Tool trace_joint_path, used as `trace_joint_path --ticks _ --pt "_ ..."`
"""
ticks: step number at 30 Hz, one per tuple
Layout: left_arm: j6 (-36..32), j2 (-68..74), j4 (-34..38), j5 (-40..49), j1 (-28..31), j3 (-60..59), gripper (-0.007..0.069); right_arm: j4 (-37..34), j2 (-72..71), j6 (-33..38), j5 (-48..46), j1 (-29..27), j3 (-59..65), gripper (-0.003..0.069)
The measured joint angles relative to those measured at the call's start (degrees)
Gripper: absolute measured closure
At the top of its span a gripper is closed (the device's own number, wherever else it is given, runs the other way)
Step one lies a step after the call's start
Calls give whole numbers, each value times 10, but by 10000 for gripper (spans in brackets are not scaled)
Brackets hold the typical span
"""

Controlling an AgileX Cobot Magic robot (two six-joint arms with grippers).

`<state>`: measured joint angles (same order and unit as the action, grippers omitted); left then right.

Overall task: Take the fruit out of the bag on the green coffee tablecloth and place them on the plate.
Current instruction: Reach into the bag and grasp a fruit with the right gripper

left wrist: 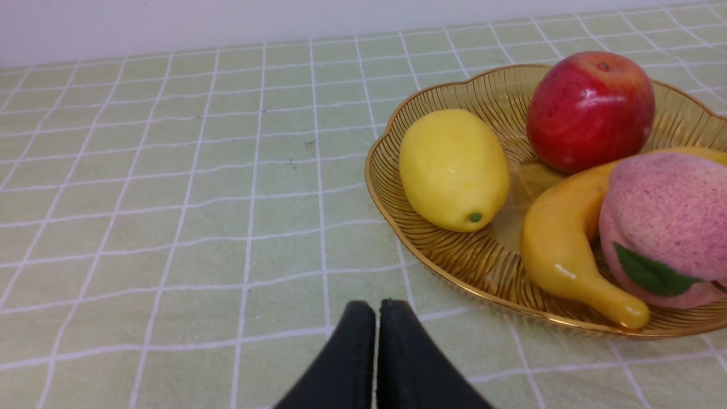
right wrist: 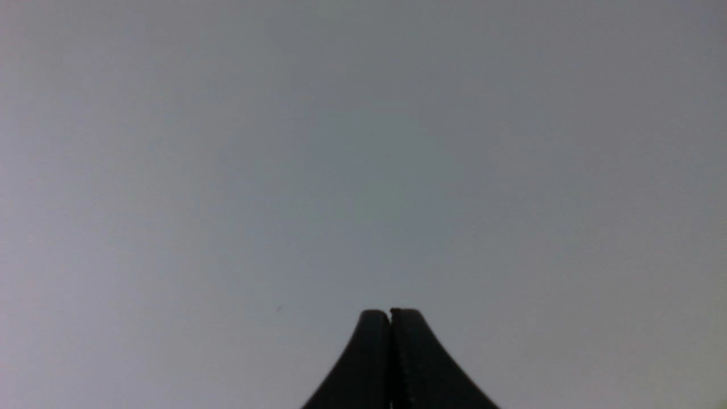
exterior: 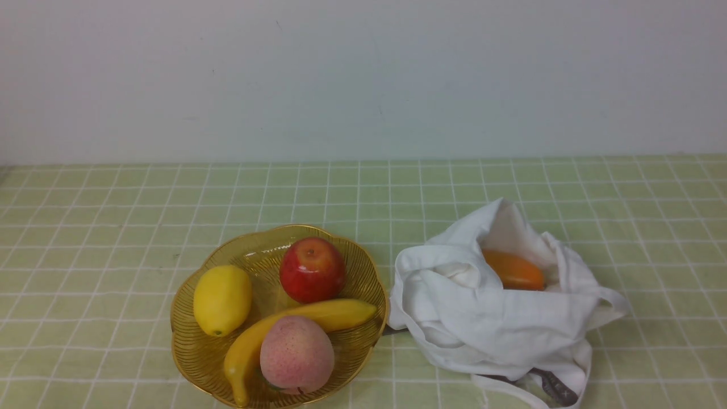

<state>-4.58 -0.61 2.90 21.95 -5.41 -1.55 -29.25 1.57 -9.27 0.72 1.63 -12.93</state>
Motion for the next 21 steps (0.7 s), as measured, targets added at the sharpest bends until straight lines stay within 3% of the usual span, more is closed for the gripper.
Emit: trace_joint_path --ticks 2,4,6,9,13,21 --pt "0 0 0 0 0 0 632 50 22 3 -50 9 -46 674" --pt "0 0 0 0 0 0 632 148 115 13 -202 36 -154 674" --pt "0 0 0 0 0 0 632 172 154 21 -261 45 -190 674" --pt "0 0 0 0 0 0 632 215 294 79 -431 76 -290 674" --pt "0 0 0 0 0 0 632 210 448 176 -529 99 -369 674" --pt "0 0 0 0 0 0 632 113 714 323 -543 104 -472 674"
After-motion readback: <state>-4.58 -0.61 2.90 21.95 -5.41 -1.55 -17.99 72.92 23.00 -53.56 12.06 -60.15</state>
